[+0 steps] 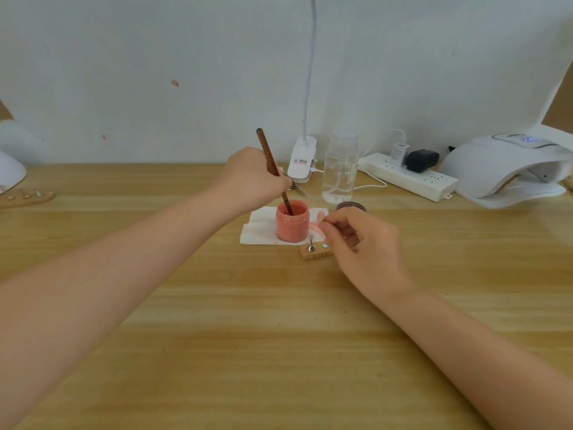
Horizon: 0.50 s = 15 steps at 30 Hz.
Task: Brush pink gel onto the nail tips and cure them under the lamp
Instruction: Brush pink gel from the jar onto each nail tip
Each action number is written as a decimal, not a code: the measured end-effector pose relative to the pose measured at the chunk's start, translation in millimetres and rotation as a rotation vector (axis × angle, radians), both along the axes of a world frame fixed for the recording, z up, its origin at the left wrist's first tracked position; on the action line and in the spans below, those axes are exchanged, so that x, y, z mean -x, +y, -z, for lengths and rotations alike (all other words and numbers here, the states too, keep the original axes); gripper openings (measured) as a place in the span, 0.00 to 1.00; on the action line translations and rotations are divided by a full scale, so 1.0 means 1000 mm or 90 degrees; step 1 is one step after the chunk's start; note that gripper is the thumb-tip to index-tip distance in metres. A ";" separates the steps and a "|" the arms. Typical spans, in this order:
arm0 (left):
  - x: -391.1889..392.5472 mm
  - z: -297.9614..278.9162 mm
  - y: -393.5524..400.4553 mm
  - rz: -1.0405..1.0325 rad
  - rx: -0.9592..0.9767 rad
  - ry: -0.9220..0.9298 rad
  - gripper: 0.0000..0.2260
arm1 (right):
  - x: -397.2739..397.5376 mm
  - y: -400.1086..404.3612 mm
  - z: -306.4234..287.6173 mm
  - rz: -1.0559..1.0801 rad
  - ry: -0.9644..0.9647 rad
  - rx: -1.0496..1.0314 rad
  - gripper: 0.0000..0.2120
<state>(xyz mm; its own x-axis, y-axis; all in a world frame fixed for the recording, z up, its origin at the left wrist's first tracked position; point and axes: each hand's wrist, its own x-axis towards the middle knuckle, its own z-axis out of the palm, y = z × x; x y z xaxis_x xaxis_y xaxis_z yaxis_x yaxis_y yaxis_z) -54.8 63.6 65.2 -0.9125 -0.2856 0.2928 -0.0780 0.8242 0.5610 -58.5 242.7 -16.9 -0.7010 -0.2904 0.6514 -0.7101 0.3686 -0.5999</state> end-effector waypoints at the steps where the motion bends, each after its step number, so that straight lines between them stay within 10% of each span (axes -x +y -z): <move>1: 0.000 0.001 0.001 -0.001 0.001 -0.004 0.13 | 0.000 0.000 0.000 -0.001 0.002 -0.002 0.02; 15: -0.001 0.006 -0.024 -0.049 -0.315 0.050 0.07 | -0.003 0.000 -0.002 0.004 0.029 -0.023 0.03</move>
